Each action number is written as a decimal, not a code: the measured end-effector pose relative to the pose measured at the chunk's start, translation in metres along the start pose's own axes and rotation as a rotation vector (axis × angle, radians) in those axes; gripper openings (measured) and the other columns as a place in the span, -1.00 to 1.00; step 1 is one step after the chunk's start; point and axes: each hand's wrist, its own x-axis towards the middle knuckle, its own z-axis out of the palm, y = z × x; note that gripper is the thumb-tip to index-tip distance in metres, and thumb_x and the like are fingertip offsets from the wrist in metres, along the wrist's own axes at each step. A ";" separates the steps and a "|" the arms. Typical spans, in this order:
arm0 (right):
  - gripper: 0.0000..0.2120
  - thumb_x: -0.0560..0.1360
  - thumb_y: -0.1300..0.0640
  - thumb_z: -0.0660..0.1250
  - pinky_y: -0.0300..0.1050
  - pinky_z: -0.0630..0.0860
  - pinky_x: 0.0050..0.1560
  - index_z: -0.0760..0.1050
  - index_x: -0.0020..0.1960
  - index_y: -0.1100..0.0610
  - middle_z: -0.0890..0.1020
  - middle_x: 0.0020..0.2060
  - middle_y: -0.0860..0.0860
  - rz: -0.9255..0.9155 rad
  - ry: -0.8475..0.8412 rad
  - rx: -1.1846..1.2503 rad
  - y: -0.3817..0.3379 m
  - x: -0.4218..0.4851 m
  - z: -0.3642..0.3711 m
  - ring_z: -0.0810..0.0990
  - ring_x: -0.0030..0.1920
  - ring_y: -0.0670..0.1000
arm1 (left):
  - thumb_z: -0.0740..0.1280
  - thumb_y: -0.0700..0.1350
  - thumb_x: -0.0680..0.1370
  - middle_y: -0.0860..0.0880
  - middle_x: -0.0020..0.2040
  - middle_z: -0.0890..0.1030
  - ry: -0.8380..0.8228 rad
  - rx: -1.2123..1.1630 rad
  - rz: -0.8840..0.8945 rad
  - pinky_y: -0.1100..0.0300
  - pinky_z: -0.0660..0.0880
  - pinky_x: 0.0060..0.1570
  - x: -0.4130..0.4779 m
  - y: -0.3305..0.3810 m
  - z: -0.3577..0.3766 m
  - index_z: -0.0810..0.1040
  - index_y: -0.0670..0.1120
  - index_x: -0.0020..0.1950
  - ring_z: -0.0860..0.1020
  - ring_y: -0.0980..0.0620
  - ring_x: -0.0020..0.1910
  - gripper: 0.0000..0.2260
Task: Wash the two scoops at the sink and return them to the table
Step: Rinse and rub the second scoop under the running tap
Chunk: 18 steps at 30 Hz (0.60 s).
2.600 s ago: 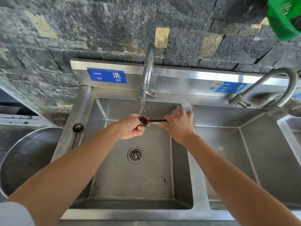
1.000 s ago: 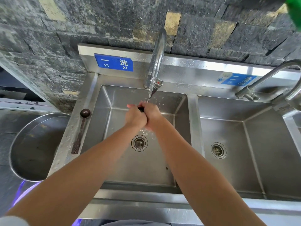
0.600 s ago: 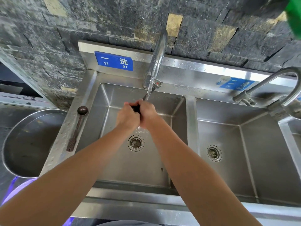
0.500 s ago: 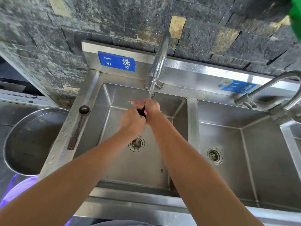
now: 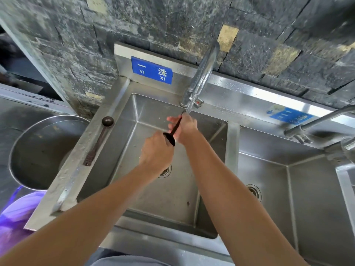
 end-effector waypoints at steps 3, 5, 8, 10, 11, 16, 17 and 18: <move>-0.87 0.57 0.25 0.07 -0.19 0.32 -0.47 0.27 -0.15 0.16 0.63 -0.52 0.19 0.002 -0.038 -0.007 0.019 -0.012 0.004 0.39 -0.55 0.04 | 0.10 -0.13 0.60 -0.01 -0.32 0.43 -0.012 -0.001 -0.025 0.13 0.29 -0.44 -0.002 0.000 0.001 0.38 -0.12 -0.18 0.47 -0.07 -0.34 -0.81; -0.80 0.61 0.19 0.09 -0.20 0.37 -0.50 0.30 -0.19 0.16 0.62 -0.54 0.17 0.014 -0.077 -0.024 0.028 -0.019 0.002 0.43 -0.59 0.04 | 0.11 -0.12 0.61 -0.07 -0.25 0.48 -0.026 -0.009 -0.053 0.10 0.38 -0.37 -0.003 -0.003 -0.001 0.45 -0.18 -0.04 0.53 -0.14 -0.26 -0.81; -0.75 0.64 0.18 0.06 -0.16 0.30 -0.46 0.33 -0.19 0.19 0.50 -0.48 0.15 0.007 -0.031 0.026 0.014 -0.010 -0.009 0.40 -0.53 0.03 | 0.09 -0.10 0.61 -0.03 -0.32 0.45 -0.028 0.011 -0.026 0.15 0.30 -0.52 -0.011 -0.004 -0.001 0.37 -0.12 -0.18 0.47 -0.02 -0.40 -0.80; -0.71 0.64 0.18 -0.02 -0.19 0.27 -0.49 0.28 -0.23 0.17 0.39 -0.49 0.09 0.031 0.046 0.056 -0.003 0.003 -0.019 0.32 -0.55 0.00 | 0.09 -0.10 0.61 -0.03 -0.35 0.45 -0.016 0.026 0.024 0.18 0.25 -0.56 -0.020 -0.002 -0.001 0.27 -0.02 -0.29 0.46 0.01 -0.44 -0.75; -0.71 0.64 0.18 -0.04 -0.21 0.25 -0.51 0.24 -0.25 0.15 0.35 -0.52 0.07 0.045 0.059 0.069 -0.009 0.007 -0.022 0.28 -0.57 -0.01 | 0.09 -0.10 0.61 -0.03 -0.35 0.45 -0.010 0.017 0.032 0.19 0.26 -0.56 -0.023 -0.001 -0.002 0.25 0.00 -0.30 0.46 0.01 -0.44 -0.74; -0.73 0.65 0.17 0.00 -0.21 0.29 -0.51 0.24 -0.22 0.14 0.39 -0.52 0.09 0.103 -0.107 0.133 0.008 -0.002 -0.008 0.30 -0.55 -0.01 | 0.11 -0.13 0.60 -0.06 -0.28 0.46 -0.021 0.014 -0.069 0.11 0.32 -0.44 -0.011 -0.001 -0.003 0.38 -0.15 -0.14 0.47 -0.08 -0.34 -0.84; -0.73 0.65 0.18 0.02 -0.22 0.31 -0.52 0.25 -0.22 0.14 0.41 -0.52 0.09 0.117 -0.156 0.134 0.018 -0.009 -0.001 0.31 -0.57 -0.01 | 0.12 -0.15 0.59 -0.08 -0.23 0.48 -0.028 0.014 -0.088 0.09 0.35 -0.37 -0.009 -0.001 -0.003 0.41 -0.17 -0.08 0.50 -0.14 -0.27 -0.86; -0.73 0.66 0.16 0.03 -0.24 0.32 -0.54 0.25 -0.22 0.14 0.42 -0.53 0.10 0.125 -0.190 0.131 0.025 -0.013 0.005 0.31 -0.58 -0.02 | 0.12 -0.16 0.58 -0.11 -0.18 0.49 -0.033 0.010 -0.110 0.07 0.37 -0.31 -0.008 -0.002 -0.003 0.44 -0.20 -0.01 0.51 -0.19 -0.21 -0.85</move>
